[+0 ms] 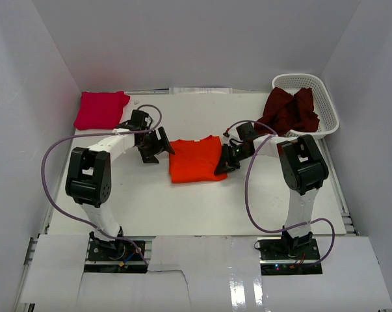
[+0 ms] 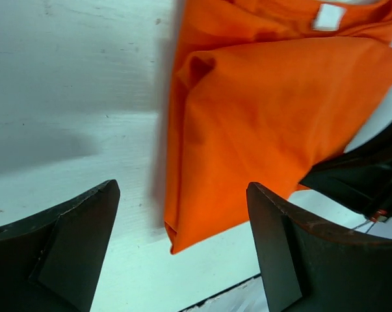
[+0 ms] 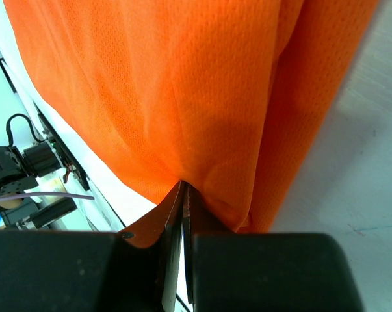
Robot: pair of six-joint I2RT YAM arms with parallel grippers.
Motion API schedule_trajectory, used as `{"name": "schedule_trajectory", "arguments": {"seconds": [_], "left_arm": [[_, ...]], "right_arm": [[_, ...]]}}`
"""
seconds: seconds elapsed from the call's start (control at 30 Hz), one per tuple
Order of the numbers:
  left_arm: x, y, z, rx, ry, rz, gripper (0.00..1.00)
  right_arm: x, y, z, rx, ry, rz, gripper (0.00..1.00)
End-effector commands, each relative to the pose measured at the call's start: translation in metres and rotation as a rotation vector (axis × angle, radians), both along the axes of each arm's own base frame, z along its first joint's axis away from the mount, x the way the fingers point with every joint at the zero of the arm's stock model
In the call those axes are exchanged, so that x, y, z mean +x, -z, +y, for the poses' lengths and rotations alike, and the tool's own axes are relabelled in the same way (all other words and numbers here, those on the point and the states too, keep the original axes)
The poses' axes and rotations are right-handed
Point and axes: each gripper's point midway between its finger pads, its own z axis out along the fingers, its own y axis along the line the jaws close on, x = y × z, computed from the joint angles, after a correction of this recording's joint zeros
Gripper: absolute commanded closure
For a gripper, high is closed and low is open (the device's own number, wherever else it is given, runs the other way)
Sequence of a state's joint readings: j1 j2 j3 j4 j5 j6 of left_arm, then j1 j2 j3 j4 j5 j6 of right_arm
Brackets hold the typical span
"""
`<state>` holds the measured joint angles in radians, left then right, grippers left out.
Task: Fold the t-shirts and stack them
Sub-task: Smooth out wrinkles on the folded tshirt, then put the neatly folded tshirt into the corner of the board with the left arm
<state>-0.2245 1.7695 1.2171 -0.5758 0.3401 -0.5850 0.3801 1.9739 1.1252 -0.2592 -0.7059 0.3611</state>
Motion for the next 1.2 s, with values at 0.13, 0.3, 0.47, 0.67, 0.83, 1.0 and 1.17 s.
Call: {"name": "schedule_trajectory", "arguments": {"seconds": [0.13,0.3,0.47,0.67,0.83,1.0,1.17], "left_arm": [[0.002,0.026,-0.002,0.013,0.024,0.027,0.11],[0.0,0.04,-0.009,-0.033,0.028,0.05,0.12],[-0.004,0.046,-0.024,-0.096,0.048,0.062,0.15],[-0.01,0.062,-0.032,-0.093,0.052,0.1,0.17],[-0.014,0.078,-0.037,-0.072,0.046,0.121,0.23],[-0.02,0.096,-0.037,-0.068,0.023,0.164,0.57],[-0.029,0.109,-0.039,-0.093,0.015,0.206,0.7]], "right_arm": [[0.005,-0.001,-0.007,-0.057,0.003,-0.048,0.92],[0.004,-0.001,-0.007,-0.049,-0.001,-0.045,0.92],[0.003,0.002,-0.007,-0.049,-0.002,-0.037,0.92],[0.002,0.002,-0.007,-0.046,-0.002,-0.036,0.92],[0.003,0.0,-0.006,-0.041,0.0,-0.039,0.92],[0.003,-0.005,-0.005,-0.029,-0.004,-0.046,0.92],[0.004,-0.018,-0.002,-0.002,-0.005,-0.063,0.92]]}}
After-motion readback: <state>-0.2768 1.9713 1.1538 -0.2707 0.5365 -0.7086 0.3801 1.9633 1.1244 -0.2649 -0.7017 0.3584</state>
